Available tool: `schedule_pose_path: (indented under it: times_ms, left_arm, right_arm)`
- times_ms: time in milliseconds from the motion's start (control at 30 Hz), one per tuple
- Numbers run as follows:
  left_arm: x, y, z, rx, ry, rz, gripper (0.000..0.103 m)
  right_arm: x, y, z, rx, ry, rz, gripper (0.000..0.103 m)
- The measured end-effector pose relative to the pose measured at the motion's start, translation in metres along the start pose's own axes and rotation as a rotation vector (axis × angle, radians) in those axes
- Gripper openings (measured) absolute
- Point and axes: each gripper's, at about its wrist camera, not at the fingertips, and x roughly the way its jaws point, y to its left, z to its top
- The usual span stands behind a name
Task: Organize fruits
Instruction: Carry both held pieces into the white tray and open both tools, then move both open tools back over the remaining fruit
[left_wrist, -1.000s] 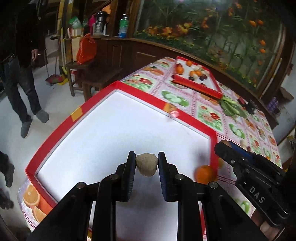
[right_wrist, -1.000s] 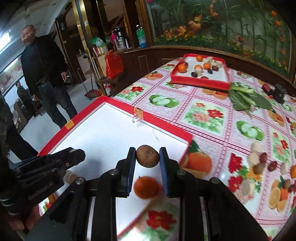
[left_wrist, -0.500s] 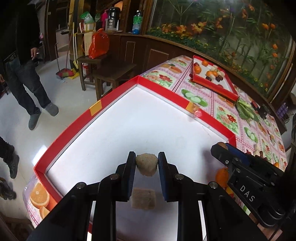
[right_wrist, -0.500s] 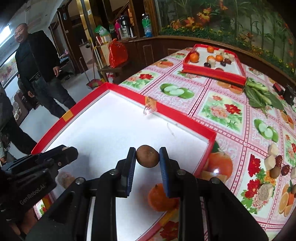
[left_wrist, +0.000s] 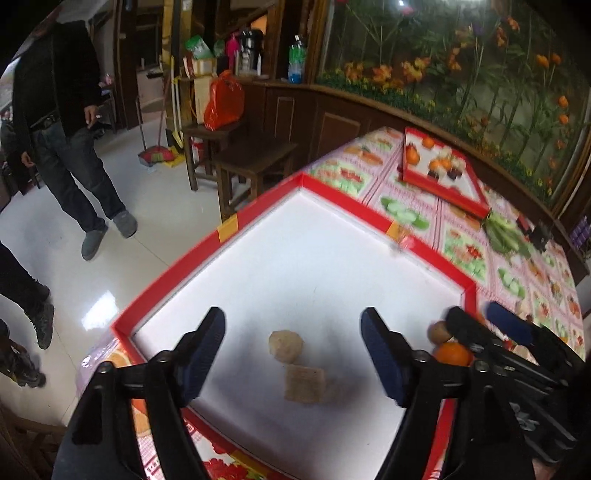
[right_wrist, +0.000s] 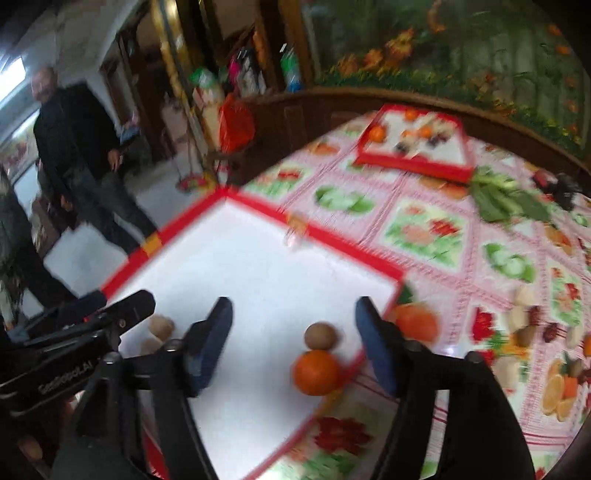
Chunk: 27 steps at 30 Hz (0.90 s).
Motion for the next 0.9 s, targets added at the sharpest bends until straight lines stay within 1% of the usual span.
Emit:
schedule_pose_path:
  times_ms: [100, 167, 200, 233, 300, 367, 433, 533, 600, 633, 700, 767, 900]
  left_arm:
    - [-0.017, -0.015, -0.001, -0.006, -0.053, -0.024, 0.079]
    - [-0.024, -0.032, -0.004, 0.024, -0.065, -0.066, 0.08]
    - [-0.025, -0.04, -0.006, 0.038, -0.069, -0.085, 0.08]
    - [-0.028, -0.056, -0.011, 0.066, -0.068, -0.111, 0.08]
    - [-0.031, -0.079, -0.019, 0.114, -0.06, -0.162, 0.08]
    - [-0.03, -0.116, -0.034, 0.202, -0.038, -0.235, 0.08]
    - [-0.027, -0.145, -0.046, 0.277, -0.022, -0.289, 0.08]
    - [-0.018, -0.185, -0.062, 0.364, -0.009, -0.346, 0.08]
    - [-0.009, -0.201, -0.067, 0.386, 0.011, -0.361, 0.08]
    - [-0.002, -0.211, -0.068, 0.394, 0.028, -0.373, 0.08]
    - [0.005, -0.223, -0.07, 0.401, 0.032, -0.367, 0.08]
    - [0.013, -0.233, -0.069, 0.412, 0.04, -0.362, 0.08]
    - [0.014, -0.245, -0.076, 0.427, 0.037, -0.357, 0.08]
  right_arm:
    - [-0.04, -0.028, -0.005, 0.05, -0.084, -0.024, 0.077]
    - [-0.062, -0.051, -0.015, 0.072, -0.121, -0.058, 0.081]
    - [-0.069, -0.06, -0.02, 0.085, -0.128, -0.074, 0.081]
    - [-0.079, -0.077, -0.029, 0.107, -0.135, -0.094, 0.081]
    - [-0.094, -0.108, -0.046, 0.154, -0.138, -0.142, 0.081]
    - [-0.107, -0.145, -0.066, 0.211, -0.134, -0.213, 0.081]
    - [-0.116, -0.191, -0.089, 0.291, -0.109, -0.294, 0.081]
    - [-0.123, -0.238, -0.108, 0.38, -0.076, -0.358, 0.079]
    - [-0.121, -0.255, -0.115, 0.375, -0.05, -0.387, 0.071]
    - [-0.12, -0.258, -0.115, 0.37, -0.042, -0.386, 0.069]
    - [-0.115, -0.264, -0.116, 0.355, -0.029, -0.381, 0.063]
    - [-0.108, -0.269, -0.113, 0.338, -0.016, -0.38, 0.063]
    - [-0.098, -0.275, -0.105, 0.307, 0.007, -0.399, 0.054]
